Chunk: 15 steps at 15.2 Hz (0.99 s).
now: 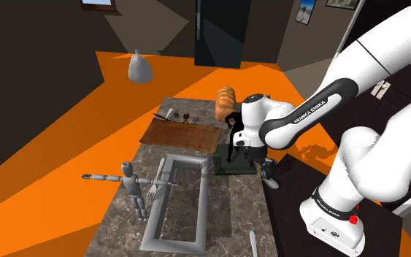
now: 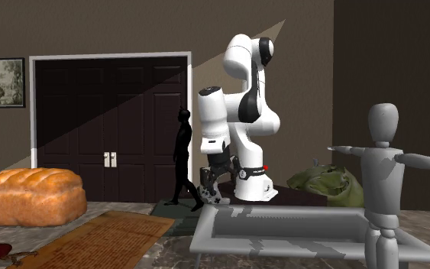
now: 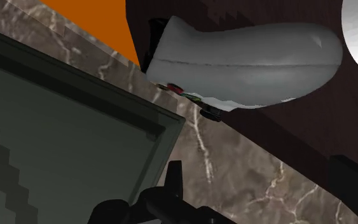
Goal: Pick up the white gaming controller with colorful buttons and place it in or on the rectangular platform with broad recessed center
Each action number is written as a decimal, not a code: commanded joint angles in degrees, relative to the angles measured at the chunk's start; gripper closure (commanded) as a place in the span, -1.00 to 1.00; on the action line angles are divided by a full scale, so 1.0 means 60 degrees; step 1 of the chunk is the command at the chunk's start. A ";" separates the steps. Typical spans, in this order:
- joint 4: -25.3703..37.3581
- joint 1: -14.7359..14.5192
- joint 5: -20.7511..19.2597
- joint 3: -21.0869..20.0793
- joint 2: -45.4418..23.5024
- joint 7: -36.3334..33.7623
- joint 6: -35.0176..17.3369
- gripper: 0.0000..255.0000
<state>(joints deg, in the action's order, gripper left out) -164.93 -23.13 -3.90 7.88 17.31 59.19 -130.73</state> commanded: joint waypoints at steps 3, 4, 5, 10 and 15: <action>-0.0077 -0.0002 -0.0002 0.0004 -0.0063 0.0005 -0.0144 -1.00; -0.0077 -0.0002 -0.0002 0.0004 -0.0063 0.0005 -0.0144 -1.00; -0.0077 -0.0002 -0.0002 0.0004 -0.0063 0.0005 -0.0144 -1.00; -0.0075 -0.0003 -0.0002 0.0003 -0.0062 0.0005 -0.0141 1.00; -0.0075 -0.0003 -0.0002 0.0003 -0.0062 0.0005 -0.0141 1.00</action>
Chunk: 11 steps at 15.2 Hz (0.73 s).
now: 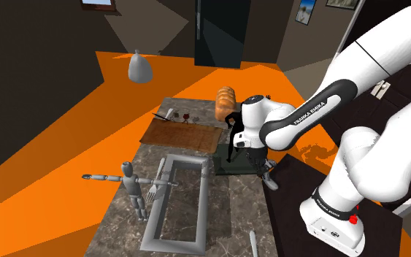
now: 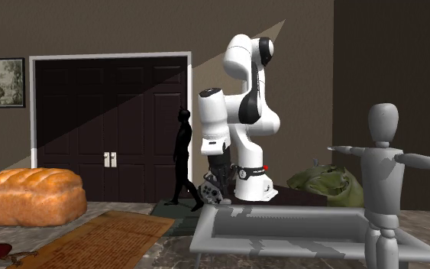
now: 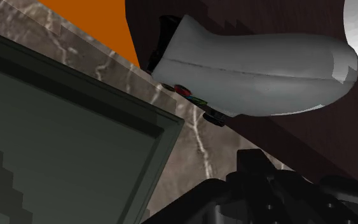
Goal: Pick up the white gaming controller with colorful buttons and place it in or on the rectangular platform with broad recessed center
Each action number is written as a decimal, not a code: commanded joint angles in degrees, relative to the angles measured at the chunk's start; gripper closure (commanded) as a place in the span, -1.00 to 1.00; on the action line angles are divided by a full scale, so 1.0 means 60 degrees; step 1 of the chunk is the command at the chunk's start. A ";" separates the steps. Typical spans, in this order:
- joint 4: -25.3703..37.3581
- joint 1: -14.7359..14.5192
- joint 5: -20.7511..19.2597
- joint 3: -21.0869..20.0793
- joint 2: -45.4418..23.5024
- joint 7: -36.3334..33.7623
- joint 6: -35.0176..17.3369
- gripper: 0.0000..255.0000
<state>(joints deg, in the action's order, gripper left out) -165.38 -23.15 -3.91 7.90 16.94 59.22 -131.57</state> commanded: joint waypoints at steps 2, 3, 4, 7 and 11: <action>0.0000 0.0000 0.0000 0.0000 0.0000 0.0000 0.0000 1.00; 0.0000 0.0000 0.0000 0.0000 0.0000 0.0000 0.0000 -1.00; -0.0375 0.0092 -0.0241 0.0337 0.0765 0.1259 -0.0010 -1.00; -0.1071 0.0418 -0.1095 0.1867 0.2750 0.5326 0.0214 -1.00; -0.0730 0.0441 -0.1921 0.4537 0.3900 1.0882 0.0822 -1.00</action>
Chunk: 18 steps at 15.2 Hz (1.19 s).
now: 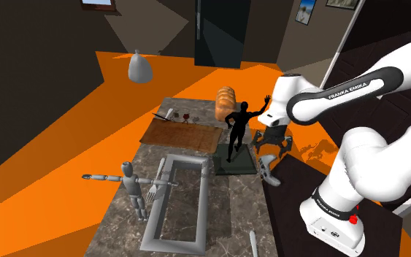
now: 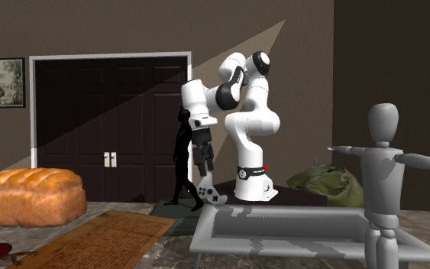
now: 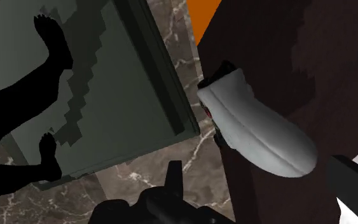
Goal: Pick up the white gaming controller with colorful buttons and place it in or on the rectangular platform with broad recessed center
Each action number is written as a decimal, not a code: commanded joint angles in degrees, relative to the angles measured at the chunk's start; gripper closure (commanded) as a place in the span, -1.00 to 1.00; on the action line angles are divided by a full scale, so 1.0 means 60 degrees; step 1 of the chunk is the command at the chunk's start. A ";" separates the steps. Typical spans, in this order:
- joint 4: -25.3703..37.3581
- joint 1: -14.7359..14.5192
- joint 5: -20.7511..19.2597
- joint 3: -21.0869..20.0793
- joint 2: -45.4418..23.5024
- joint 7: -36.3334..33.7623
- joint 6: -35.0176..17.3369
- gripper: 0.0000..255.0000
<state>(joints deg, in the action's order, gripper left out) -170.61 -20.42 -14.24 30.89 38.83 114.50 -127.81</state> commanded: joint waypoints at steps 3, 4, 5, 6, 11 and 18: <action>-0.0079 -0.0125 -0.0251 0.0886 -0.0130 0.1692 -0.0403 -1.00; -0.0147 -0.0166 -0.0257 0.0944 -0.0272 0.1706 -0.0612 -1.00; -0.0213 -0.0212 -0.0260 0.1005 -0.0420 0.1723 -0.0824 -1.00; -0.0275 -0.0262 -0.0258 0.1067 -0.0576 0.1743 -0.1040 -1.00; -0.0368 -0.0353 -0.0244 0.1169 -0.0835 0.1779 -0.1390 -1.00; -0.0368 -0.0353 -0.0244 0.1168 -0.0832 0.1777 -0.1387 1.00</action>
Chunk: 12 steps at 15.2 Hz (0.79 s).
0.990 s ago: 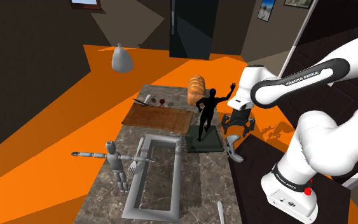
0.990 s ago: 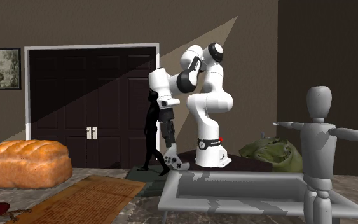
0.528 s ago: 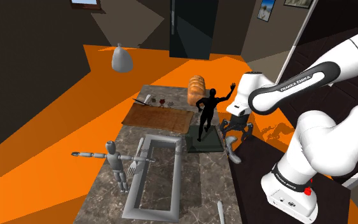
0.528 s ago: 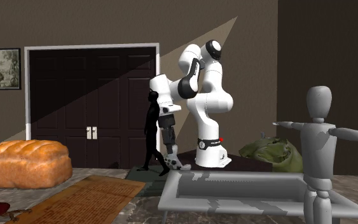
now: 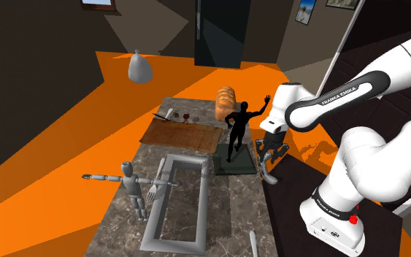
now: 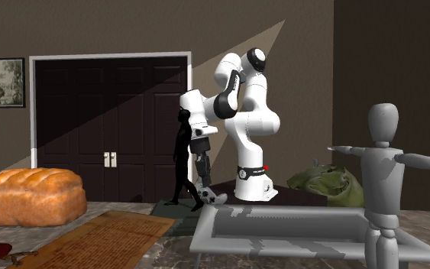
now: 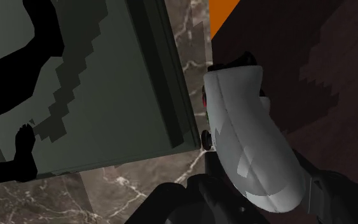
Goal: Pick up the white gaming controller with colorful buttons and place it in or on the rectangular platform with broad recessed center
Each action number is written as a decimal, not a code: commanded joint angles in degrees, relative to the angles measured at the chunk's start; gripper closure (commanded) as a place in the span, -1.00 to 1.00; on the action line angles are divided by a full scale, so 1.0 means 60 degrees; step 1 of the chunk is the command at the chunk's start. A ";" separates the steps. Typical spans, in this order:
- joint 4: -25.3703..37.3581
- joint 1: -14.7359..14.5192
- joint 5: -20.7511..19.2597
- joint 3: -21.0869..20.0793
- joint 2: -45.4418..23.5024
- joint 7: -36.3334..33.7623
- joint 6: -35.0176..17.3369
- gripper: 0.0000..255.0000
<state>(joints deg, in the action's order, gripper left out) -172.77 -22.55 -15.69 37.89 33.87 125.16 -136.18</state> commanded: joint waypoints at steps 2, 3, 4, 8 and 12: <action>-0.0010 0.0001 -0.0003 0.0004 -0.0009 0.0002 0.0003 1.00; -0.0007 0.0005 -0.0004 0.0001 0.0000 0.0001 0.0014 1.00; -0.0006 0.0003 -0.0003 0.0003 -0.0006 0.0002 0.0009 1.00; 0.0032 0.0061 -0.0009 -0.0085 0.0184 -0.0046 0.0235 1.00; 0.0218 0.0234 0.0018 -0.0409 0.0886 -0.0212 0.1114 1.00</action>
<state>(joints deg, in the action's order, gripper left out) -171.58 -21.46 -15.59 35.99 38.00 124.22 -130.85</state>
